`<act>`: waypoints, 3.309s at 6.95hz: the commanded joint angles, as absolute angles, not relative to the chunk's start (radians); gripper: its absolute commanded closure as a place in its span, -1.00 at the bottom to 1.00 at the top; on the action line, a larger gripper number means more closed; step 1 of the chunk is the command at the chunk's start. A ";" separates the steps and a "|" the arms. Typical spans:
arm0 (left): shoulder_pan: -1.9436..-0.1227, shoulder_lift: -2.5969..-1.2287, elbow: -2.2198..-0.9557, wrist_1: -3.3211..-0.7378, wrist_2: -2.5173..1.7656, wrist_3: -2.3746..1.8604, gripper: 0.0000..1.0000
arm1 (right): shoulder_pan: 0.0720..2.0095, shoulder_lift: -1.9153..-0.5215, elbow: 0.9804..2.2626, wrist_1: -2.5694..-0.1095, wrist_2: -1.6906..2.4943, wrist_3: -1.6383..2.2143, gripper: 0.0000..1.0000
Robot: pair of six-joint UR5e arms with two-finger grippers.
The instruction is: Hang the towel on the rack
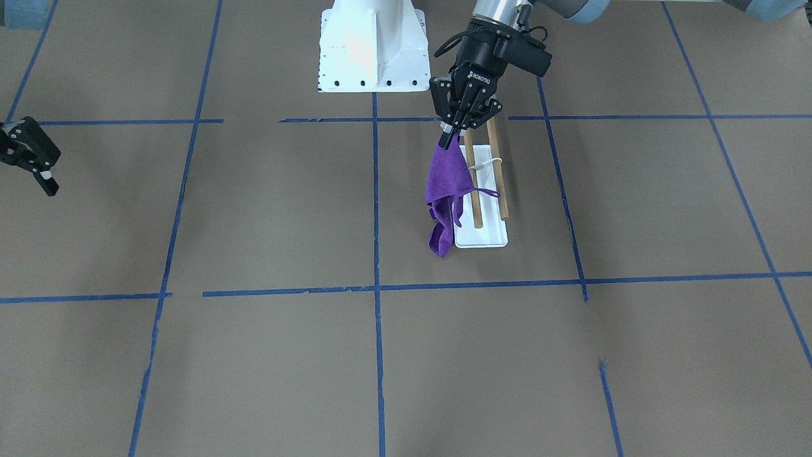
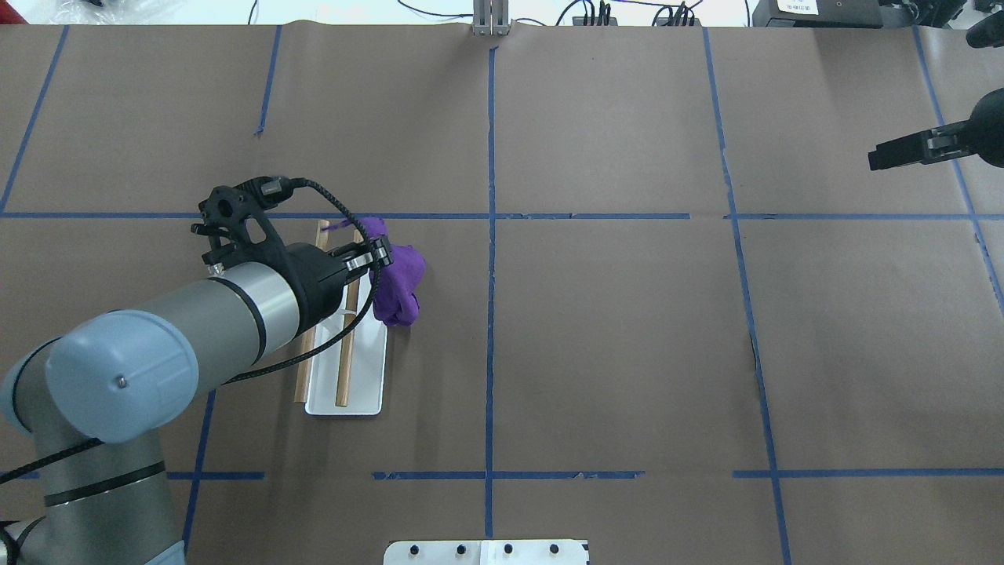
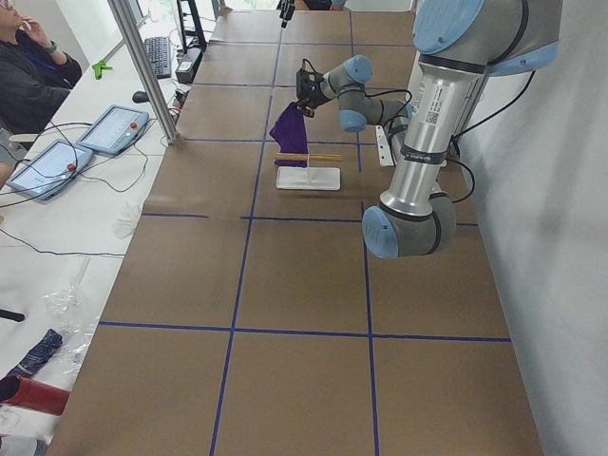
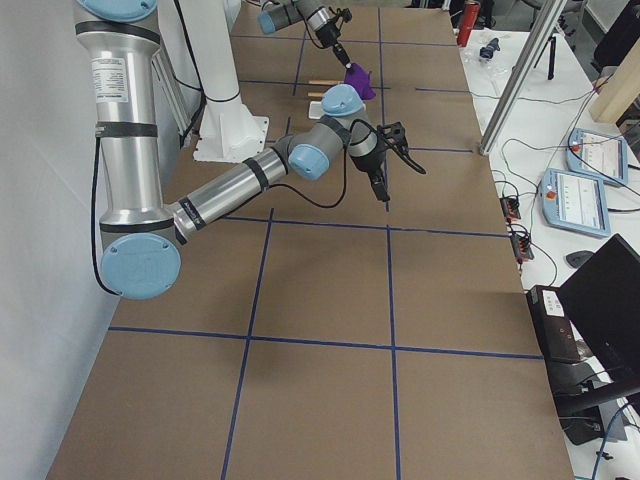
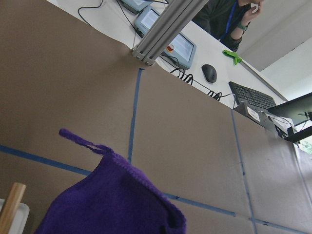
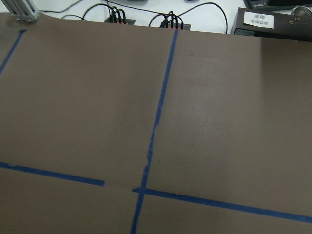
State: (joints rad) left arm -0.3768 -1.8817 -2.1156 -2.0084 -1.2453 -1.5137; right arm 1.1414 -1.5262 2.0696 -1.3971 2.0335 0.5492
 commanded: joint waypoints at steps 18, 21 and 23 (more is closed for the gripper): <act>-0.815 -1.479 -2.220 -1.879 -1.635 -0.802 -1.00 | 1.402 -1.626 1.876 -1.694 2.133 -0.055 -1.00; -1.195 -1.547 -1.923 -1.861 -1.999 -0.347 -1.00 | 1.515 -1.582 1.671 -1.681 2.293 -0.210 -1.00; -1.354 -1.560 -1.749 -1.804 -2.202 -0.117 -1.00 | 1.514 -1.533 1.657 -1.680 2.299 -0.198 -1.00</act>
